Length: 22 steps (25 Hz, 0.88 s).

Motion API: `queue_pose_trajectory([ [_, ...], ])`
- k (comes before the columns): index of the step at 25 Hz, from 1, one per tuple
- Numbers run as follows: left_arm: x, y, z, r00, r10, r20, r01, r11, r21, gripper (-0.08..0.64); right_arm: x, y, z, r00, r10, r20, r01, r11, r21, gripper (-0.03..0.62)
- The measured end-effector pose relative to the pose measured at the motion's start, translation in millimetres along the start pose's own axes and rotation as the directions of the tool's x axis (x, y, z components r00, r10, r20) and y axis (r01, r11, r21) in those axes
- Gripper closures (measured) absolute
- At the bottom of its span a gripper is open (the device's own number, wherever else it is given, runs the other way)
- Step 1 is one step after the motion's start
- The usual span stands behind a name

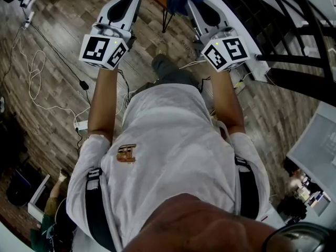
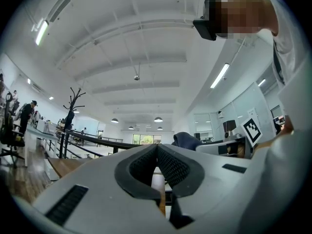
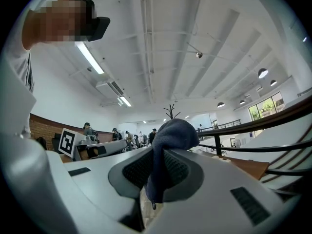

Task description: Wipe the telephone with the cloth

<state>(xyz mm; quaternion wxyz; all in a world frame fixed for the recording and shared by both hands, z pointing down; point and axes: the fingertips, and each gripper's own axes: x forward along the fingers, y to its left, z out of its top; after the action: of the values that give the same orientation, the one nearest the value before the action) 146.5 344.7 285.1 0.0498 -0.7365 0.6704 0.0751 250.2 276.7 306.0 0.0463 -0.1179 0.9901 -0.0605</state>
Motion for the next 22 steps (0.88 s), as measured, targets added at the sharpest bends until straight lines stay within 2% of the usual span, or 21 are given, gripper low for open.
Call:
queue_pose_trajectory([
  [6,62,53,-17,1.000,-0.002,-0.024,0.002,1.000,0.003,0.541,62,-57,-3,1.000,0.000,0.001,0.000,1.000,0.011,0.532],
  [14,173,119,-37,0.998,0.012,-0.060,-0.011,1.000,0.013,0.541,138,-165,1,1.000,-0.011,0.002,0.011,1.000,0.020,0.532],
  [22,277,191,-67,0.995,-0.008,-0.100,0.008,1.000,0.007,0.541,222,-256,-5,0.999,-0.030,-0.021,0.031,0.999,0.036,0.532],
])
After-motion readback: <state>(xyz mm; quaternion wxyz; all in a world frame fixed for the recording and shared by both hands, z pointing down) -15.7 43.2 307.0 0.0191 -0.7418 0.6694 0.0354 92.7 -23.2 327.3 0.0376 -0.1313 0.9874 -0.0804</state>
